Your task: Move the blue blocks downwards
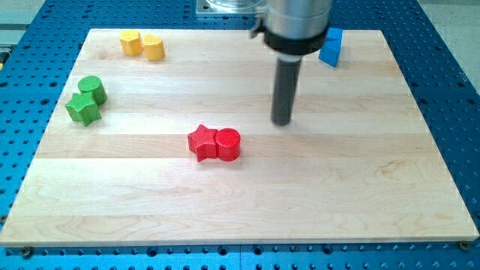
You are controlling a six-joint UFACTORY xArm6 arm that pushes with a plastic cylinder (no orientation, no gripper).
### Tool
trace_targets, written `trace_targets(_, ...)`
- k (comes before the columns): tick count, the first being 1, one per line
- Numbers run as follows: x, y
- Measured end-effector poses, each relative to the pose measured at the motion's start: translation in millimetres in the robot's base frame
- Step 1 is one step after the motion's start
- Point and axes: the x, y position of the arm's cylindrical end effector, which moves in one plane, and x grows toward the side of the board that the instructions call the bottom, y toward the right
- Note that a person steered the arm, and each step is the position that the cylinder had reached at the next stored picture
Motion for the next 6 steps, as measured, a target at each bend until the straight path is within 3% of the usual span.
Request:
trace_targets(2,-83,117)
trace_targets(4,-198,140)
trace_targets(5,-222,132)
trace_targets(6,-198,98)
